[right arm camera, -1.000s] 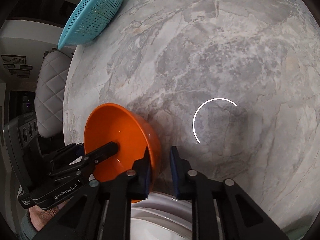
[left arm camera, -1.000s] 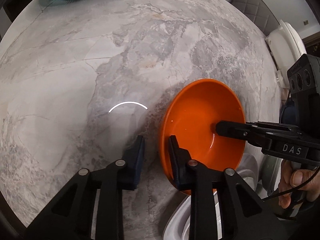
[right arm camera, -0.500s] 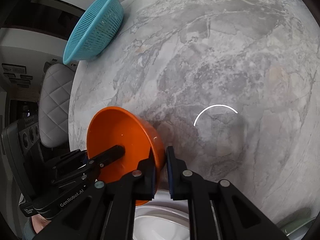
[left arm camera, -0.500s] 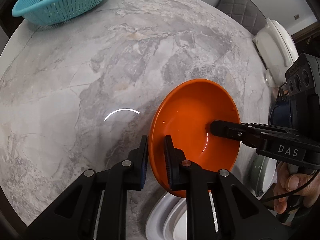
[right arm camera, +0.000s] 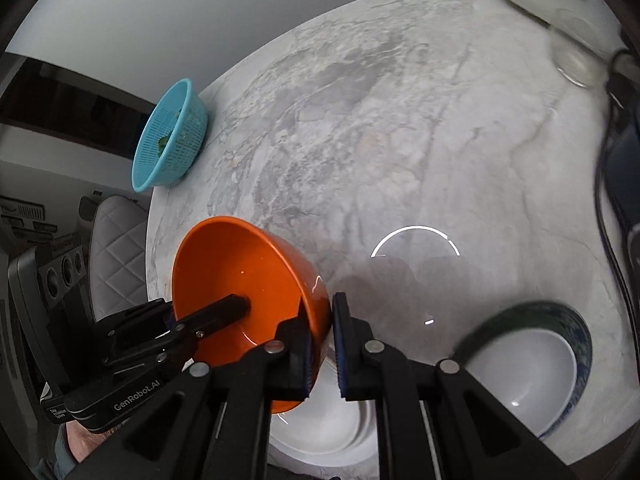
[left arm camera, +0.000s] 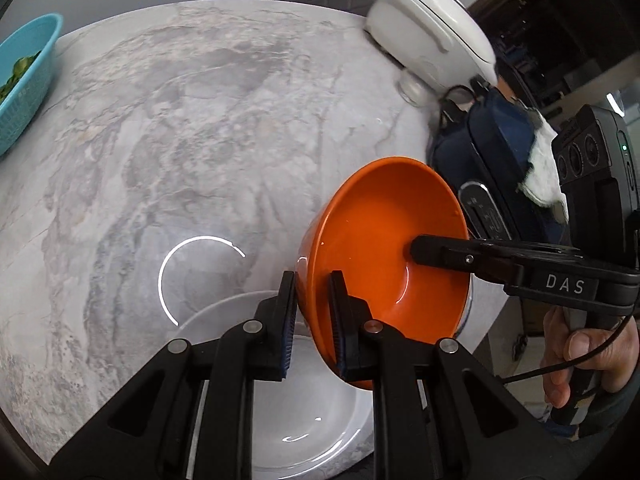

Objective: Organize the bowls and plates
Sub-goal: 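Carry the orange bowl with both grippers over the nested bowls, then lower the orange bowl into the white bowl and open both grippers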

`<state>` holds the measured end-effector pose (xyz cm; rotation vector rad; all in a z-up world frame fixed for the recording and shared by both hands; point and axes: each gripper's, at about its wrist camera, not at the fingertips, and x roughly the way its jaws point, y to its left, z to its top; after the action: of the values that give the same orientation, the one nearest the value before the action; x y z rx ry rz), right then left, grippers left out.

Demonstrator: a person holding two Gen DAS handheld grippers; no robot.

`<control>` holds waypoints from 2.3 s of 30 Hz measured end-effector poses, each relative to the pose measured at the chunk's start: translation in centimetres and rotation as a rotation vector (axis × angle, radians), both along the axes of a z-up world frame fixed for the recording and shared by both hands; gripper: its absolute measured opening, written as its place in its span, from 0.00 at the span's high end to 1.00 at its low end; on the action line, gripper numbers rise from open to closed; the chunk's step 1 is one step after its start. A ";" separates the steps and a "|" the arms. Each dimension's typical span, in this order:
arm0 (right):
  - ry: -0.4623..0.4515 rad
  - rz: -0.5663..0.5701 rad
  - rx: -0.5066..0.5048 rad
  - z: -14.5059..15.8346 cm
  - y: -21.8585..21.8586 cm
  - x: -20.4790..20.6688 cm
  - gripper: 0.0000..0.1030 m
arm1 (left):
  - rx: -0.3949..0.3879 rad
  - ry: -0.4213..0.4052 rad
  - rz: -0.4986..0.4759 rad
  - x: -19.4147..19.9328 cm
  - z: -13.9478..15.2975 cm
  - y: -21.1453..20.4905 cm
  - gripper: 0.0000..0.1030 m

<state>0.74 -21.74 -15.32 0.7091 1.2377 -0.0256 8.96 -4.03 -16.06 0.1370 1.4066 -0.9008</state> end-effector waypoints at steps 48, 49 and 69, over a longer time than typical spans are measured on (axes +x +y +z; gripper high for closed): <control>0.157 0.063 -0.164 -4.5 -10.5 -12.6 0.90 | 0.083 -0.050 0.003 -13.0 -4.4 -12.3 0.85; 0.161 0.063 -0.170 -4.6 -10.6 -12.5 0.90 | 0.084 -0.044 0.004 -13.0 -4.5 -12.2 0.85; 0.041 -0.014 -0.166 -2.3 -11.6 -13.6 0.63 | 0.071 -0.001 0.031 -11.7 -4.3 -8.2 0.77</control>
<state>-12.88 -33.31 -17.65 0.5751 1.2537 -0.1540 -2.72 -12.22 -20.34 0.1688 1.4364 -0.8259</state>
